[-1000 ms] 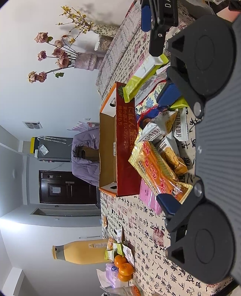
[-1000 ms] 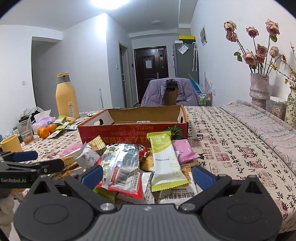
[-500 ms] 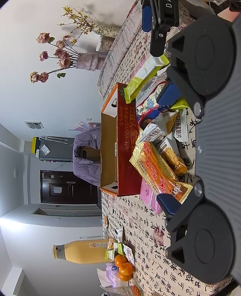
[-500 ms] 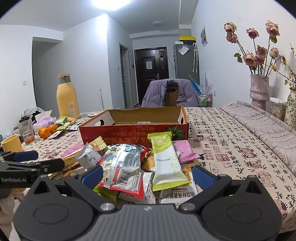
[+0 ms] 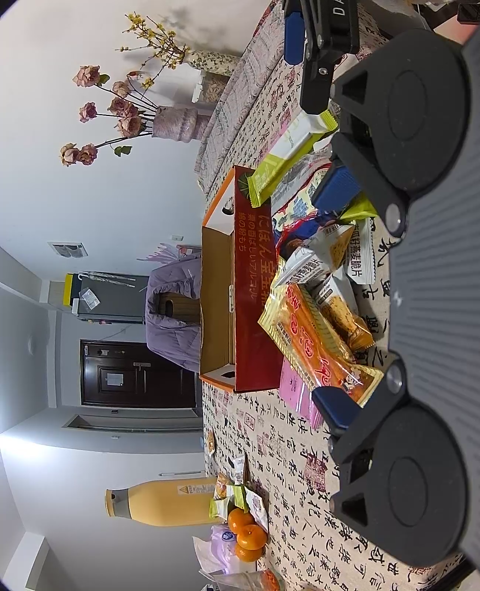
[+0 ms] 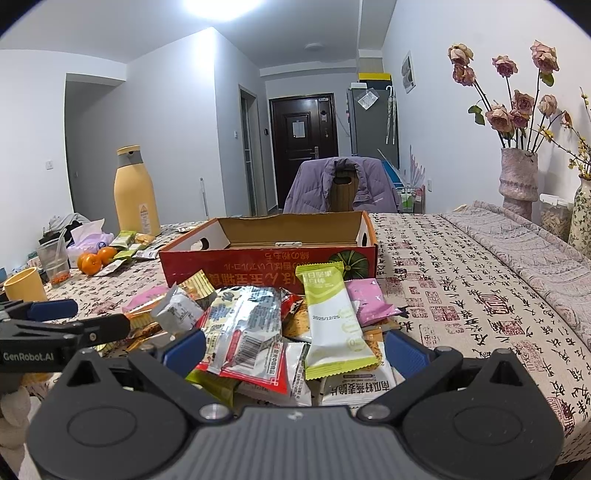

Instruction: Organize snacks

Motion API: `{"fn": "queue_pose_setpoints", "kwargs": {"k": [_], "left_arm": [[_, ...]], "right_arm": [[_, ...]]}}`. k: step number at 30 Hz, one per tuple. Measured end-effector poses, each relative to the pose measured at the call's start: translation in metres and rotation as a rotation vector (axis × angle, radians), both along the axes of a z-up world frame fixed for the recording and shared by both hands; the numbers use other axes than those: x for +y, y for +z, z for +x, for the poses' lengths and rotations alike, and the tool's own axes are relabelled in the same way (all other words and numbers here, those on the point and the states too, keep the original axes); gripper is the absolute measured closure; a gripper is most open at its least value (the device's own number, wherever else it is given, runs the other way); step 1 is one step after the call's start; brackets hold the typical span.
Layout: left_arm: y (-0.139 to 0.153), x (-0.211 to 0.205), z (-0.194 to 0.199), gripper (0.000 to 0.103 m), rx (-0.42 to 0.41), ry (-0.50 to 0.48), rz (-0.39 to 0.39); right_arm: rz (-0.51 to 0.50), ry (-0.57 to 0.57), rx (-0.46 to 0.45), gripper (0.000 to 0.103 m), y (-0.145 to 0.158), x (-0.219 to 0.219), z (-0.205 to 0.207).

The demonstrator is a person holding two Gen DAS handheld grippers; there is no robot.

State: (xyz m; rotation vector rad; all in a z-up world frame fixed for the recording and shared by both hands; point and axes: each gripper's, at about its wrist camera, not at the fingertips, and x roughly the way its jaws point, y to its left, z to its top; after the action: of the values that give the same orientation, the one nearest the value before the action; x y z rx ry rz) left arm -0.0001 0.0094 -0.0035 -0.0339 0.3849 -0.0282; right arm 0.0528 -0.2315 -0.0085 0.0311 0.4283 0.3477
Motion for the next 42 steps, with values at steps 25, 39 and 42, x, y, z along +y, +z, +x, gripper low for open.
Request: {"fn": "queue_pose_setpoints", "kwargs": {"k": [25,39,42], "left_arm": [[0.002,0.004,0.012,0.000,-0.004,0.017,0.001],[0.000,0.018,0.037,0.000,0.019,0.050,-0.002],[-0.002,0.021,0.041,0.000,0.028,0.057,-0.003]], "right_arm": [[-0.015,-0.045,0.020,0.004,-0.003,-0.012,0.021],[-0.086,-0.009,0.103,0.042,-0.015,0.005,0.088],[-0.112,0.000,0.105,0.046,-0.016,0.011,0.096]]}}
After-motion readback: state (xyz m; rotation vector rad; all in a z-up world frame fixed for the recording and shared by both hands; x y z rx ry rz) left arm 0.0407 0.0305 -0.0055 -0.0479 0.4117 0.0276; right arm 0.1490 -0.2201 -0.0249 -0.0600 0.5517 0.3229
